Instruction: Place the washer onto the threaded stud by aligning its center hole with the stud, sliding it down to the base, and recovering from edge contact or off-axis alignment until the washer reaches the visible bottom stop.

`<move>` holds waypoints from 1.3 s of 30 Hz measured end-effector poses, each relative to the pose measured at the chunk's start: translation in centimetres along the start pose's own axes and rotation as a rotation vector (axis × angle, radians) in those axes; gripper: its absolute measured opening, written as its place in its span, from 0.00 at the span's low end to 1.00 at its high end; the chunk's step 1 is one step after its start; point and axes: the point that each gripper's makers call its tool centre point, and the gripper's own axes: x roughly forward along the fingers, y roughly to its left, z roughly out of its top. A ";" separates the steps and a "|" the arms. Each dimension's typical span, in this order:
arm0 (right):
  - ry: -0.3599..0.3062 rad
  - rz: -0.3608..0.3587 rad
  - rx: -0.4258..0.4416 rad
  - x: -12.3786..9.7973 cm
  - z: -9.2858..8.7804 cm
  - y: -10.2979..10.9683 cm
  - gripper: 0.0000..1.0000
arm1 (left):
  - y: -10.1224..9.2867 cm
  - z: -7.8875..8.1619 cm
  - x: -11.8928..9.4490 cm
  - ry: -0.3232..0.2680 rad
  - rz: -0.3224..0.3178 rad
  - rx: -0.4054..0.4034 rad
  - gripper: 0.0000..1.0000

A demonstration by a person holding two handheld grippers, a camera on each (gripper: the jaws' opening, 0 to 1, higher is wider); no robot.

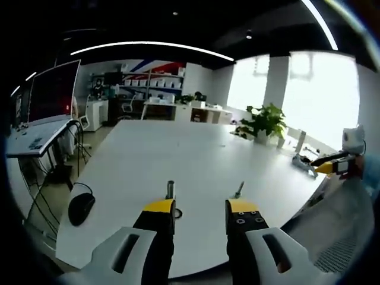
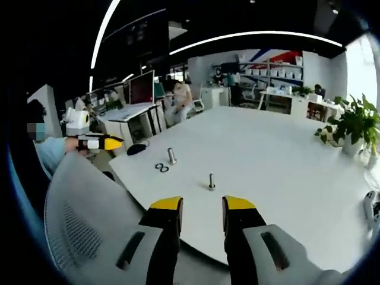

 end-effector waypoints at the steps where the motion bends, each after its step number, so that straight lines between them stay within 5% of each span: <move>1: -0.002 -0.016 -0.004 -0.1 -0.1 0.0 0.30 | 0.0 -0.1 0.0 0.005 -0.001 0.000 0.31; 6: 0.042 -0.015 0.035 0.1 -2.1 0.6 0.30 | 0.0 -0.4 0.1 0.020 -0.007 0.009 0.31; 9: 0.169 -0.043 -0.093 0.9 -4.2 0.1 0.27 | 0.0 -0.5 0.3 0.026 -0.023 0.007 0.32; 13: 0.057 -0.038 -0.012 1.1 -2.2 0.1 0.22 | 0.0 -0.3 0.7 0.032 -0.035 -0.002 0.31; 27: 0.083 -0.055 0.026 1.5 -2.1 -1.4 0.22 | -1.2 -1.3 0.6 0.098 -0.073 -0.018 0.32; 32: 0.079 -0.065 0.039 1.2 -2.2 -1.9 0.21 | -1.7 1.0 0.9 -0.012 -0.142 -0.112 0.34; 39: 0.071 -0.052 0.055 1.2 -2.2 -2.3 0.21 | 2.8 -0.4 1.7 0.094 -0.070 -0.054 0.41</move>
